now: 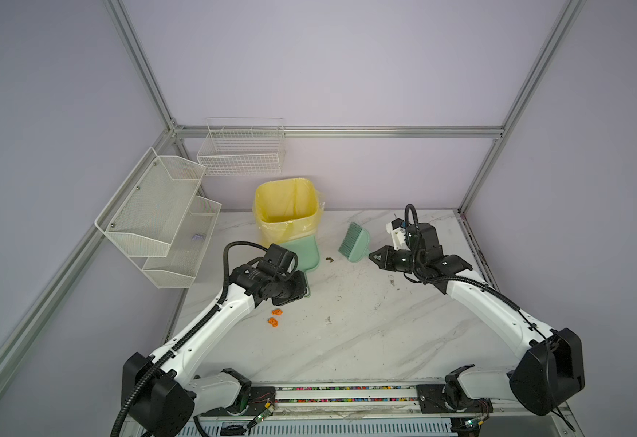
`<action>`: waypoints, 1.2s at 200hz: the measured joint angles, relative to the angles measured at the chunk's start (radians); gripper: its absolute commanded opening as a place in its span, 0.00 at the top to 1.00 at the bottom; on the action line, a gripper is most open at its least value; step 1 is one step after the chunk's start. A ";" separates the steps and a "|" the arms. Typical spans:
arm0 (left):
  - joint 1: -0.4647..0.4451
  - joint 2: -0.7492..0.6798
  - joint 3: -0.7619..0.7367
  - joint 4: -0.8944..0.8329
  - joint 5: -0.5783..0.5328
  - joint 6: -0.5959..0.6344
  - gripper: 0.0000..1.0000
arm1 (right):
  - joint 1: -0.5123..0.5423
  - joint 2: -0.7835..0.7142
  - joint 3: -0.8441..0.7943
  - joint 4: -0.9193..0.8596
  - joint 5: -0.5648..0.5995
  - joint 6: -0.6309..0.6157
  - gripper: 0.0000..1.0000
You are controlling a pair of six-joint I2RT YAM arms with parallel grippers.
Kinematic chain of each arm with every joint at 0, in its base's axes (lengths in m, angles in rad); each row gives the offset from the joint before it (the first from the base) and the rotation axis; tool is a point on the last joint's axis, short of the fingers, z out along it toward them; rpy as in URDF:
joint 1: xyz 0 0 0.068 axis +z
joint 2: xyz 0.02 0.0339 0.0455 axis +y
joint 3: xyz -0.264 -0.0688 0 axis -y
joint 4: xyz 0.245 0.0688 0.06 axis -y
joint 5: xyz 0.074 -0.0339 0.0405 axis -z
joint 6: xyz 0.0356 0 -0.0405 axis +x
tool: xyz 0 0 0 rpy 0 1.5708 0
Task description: Sweep away the paper scraps from the table
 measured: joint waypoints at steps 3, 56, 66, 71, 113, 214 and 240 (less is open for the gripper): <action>0.004 -0.004 -0.005 0.000 0.000 -0.001 1.00 | 0.000 0.001 -0.005 0.002 -0.002 0.003 1.00; 0.082 -0.059 -0.091 -0.003 -0.005 0.000 1.00 | 0.009 0.004 -0.051 0.019 -0.061 0.093 1.00; 0.095 -0.061 -0.102 -0.004 -0.008 0.000 1.00 | 0.013 0.004 -0.051 0.020 -0.066 0.105 1.00; 0.101 -0.063 -0.108 -0.004 -0.010 0.000 1.00 | 0.015 0.004 -0.051 0.020 -0.068 0.111 1.00; 0.137 -0.063 -0.125 -0.004 -0.024 0.000 1.00 | 0.076 0.023 -0.049 0.042 -0.085 0.168 1.00; 0.233 -0.122 -0.196 -0.024 -0.043 0.014 1.00 | 0.267 0.257 0.104 0.078 -0.085 0.262 1.00; 0.243 -0.124 -0.196 -0.026 -0.046 0.025 1.00 | 0.291 0.301 0.154 0.084 -0.085 0.275 1.00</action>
